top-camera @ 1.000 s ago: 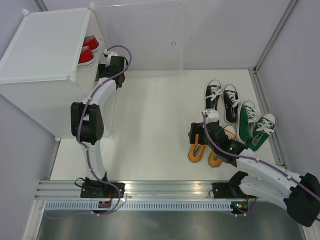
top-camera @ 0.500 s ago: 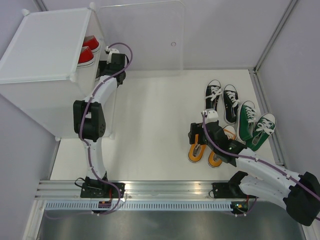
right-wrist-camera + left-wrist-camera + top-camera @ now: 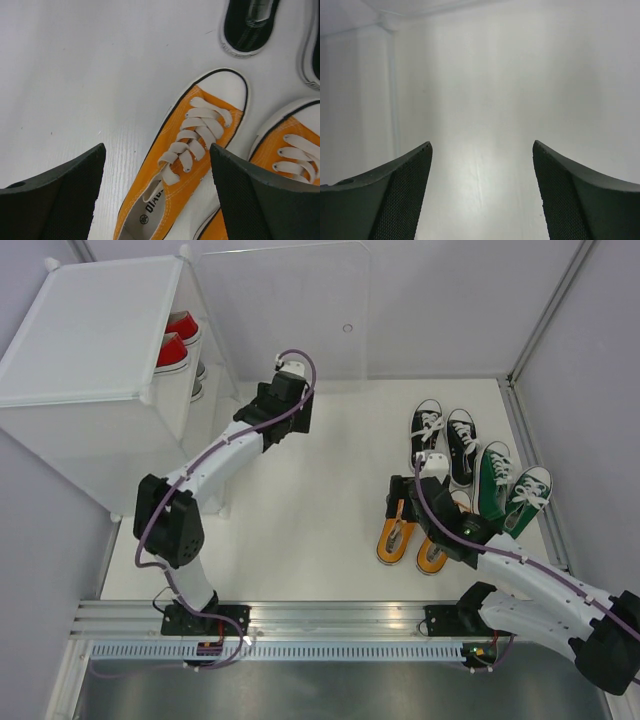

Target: Place and organize the shoes in the shoe cabinet

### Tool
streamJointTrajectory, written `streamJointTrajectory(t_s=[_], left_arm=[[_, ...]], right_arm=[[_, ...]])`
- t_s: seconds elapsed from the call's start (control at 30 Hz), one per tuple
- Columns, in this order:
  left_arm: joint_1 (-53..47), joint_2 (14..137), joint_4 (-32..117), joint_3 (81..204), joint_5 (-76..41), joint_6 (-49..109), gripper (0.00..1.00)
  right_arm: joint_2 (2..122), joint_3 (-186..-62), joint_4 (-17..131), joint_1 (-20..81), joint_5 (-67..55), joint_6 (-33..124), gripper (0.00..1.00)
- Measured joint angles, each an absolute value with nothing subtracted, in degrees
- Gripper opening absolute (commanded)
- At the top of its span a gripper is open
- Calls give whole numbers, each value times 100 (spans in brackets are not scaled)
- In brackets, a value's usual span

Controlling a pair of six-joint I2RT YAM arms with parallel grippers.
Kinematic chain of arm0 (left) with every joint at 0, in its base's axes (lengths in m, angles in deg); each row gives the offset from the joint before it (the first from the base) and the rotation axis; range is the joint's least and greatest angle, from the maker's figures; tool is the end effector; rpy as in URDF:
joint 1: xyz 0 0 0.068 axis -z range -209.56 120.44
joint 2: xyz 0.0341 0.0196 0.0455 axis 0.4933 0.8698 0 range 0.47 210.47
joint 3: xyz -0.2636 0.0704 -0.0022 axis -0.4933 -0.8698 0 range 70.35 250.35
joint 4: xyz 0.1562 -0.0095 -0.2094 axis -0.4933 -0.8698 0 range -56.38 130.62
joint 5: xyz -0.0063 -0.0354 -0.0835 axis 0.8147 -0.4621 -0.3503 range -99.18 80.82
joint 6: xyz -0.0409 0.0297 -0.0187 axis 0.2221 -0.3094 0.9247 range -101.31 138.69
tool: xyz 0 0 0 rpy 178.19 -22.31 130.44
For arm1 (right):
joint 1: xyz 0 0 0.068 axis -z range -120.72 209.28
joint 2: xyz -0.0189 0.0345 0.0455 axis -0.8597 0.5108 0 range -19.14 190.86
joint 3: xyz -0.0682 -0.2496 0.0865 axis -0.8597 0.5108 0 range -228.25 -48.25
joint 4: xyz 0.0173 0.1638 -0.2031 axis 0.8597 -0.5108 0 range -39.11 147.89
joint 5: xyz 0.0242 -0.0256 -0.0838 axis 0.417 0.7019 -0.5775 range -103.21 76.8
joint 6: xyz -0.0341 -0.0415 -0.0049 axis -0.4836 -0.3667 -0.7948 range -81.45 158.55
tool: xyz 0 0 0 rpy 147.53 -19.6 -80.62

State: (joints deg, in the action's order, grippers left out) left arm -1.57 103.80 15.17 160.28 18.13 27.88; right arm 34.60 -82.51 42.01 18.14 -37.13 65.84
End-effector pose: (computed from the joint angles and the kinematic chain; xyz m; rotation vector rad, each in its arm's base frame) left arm 0.3743 -0.1805 0.3057 0.1048 2.1642 0.1672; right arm 0.1615 0.1218 0.2396 -0.0254 2.1379 0.2450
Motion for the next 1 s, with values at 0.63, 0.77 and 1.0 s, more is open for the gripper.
streamJointTrajectory(t_s=[0.63,0.77,1.0], left_arm=[[278,6258,444,13207,-75,3306,97],[276,6120,442,12682,-23,3293,97],[278,6127,463,12494,-19,3252,96]], right_arm=[[3499,-8450,1749,3392,-4471,8361,64],[3731,-8338,1602,3484,-4314,8730,55],[3394,-8041,1439,3519,-4224,9318,54]])
